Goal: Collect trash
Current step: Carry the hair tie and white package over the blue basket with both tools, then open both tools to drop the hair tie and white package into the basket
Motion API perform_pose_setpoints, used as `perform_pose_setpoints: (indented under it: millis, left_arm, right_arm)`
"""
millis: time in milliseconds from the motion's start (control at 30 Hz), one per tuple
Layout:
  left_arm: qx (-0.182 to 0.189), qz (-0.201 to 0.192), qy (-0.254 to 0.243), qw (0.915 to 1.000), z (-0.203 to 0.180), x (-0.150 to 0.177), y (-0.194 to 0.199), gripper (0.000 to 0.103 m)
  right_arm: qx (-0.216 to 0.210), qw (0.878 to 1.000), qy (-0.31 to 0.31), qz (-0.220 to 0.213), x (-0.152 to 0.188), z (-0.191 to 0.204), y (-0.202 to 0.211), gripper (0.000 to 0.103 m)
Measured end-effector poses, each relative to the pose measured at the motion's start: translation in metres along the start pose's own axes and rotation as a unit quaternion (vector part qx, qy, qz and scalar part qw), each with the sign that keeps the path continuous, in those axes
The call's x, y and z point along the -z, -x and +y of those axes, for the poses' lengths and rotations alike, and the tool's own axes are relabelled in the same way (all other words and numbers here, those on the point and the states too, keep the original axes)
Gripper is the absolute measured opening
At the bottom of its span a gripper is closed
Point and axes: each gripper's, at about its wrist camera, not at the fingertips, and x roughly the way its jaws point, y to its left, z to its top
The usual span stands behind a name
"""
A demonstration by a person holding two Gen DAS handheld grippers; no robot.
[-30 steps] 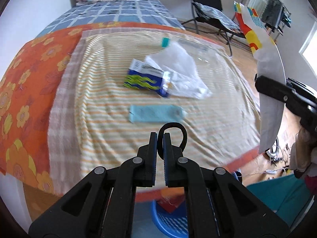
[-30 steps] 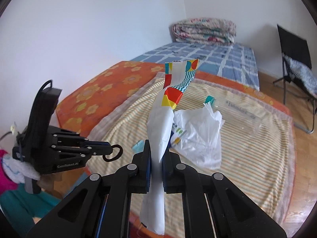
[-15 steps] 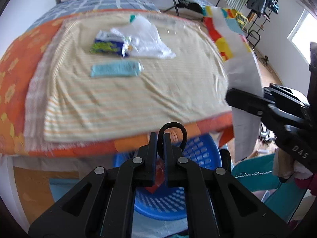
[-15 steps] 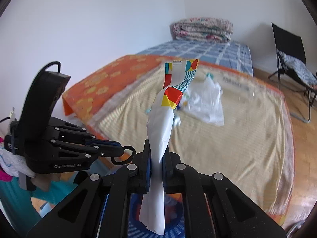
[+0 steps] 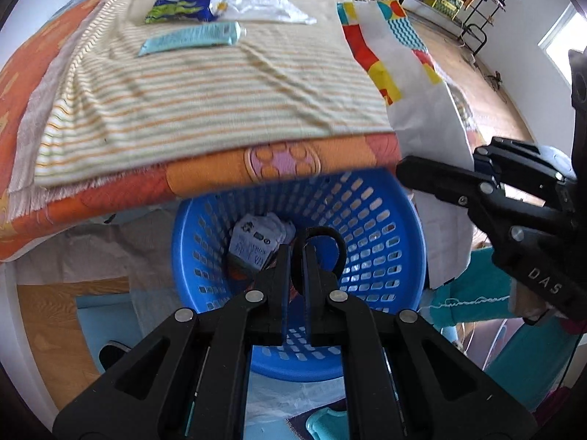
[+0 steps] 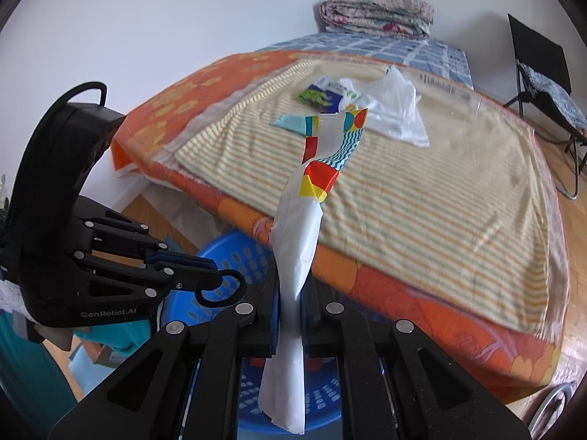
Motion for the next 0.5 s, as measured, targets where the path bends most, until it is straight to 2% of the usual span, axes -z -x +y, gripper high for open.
perform_pose_setpoints:
  millis: [500]
  left_arm:
    - [-0.014,0.019,0.002,0.9997,0.005,0.007,-0.014,0.004]
  right_arm:
    - [-0.013,0.999,-0.009,0.037,0.017,-0.001,-0.017,0.008]
